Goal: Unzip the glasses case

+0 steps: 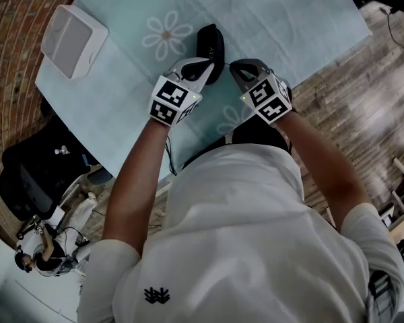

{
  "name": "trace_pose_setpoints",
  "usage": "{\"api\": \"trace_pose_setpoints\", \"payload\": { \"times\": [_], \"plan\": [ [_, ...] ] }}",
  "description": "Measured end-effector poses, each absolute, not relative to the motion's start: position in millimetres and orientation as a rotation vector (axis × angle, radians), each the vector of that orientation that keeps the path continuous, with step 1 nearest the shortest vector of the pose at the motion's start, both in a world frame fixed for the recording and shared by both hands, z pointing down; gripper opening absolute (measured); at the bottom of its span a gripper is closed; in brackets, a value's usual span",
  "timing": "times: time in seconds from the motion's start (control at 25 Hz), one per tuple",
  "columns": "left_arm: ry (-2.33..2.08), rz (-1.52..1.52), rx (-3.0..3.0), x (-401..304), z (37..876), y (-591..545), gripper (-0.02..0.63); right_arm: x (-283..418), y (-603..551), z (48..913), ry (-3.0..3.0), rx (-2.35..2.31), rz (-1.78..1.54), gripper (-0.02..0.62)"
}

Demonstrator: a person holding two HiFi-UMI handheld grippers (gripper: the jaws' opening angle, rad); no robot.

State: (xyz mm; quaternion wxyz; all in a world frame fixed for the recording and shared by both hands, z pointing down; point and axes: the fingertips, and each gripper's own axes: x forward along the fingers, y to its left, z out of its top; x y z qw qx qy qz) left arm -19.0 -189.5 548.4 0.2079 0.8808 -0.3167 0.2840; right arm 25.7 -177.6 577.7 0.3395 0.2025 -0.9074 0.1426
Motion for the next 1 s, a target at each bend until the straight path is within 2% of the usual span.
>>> {"api": "trace_pose_setpoints", "payload": {
  "times": [1.0],
  "plan": [
    [-0.951,0.792,2.355,-23.7,548.2,-190.9,0.055,23.8,-235.2,575.8,-2.414,0.357,0.279,0.002]
  ]
}}
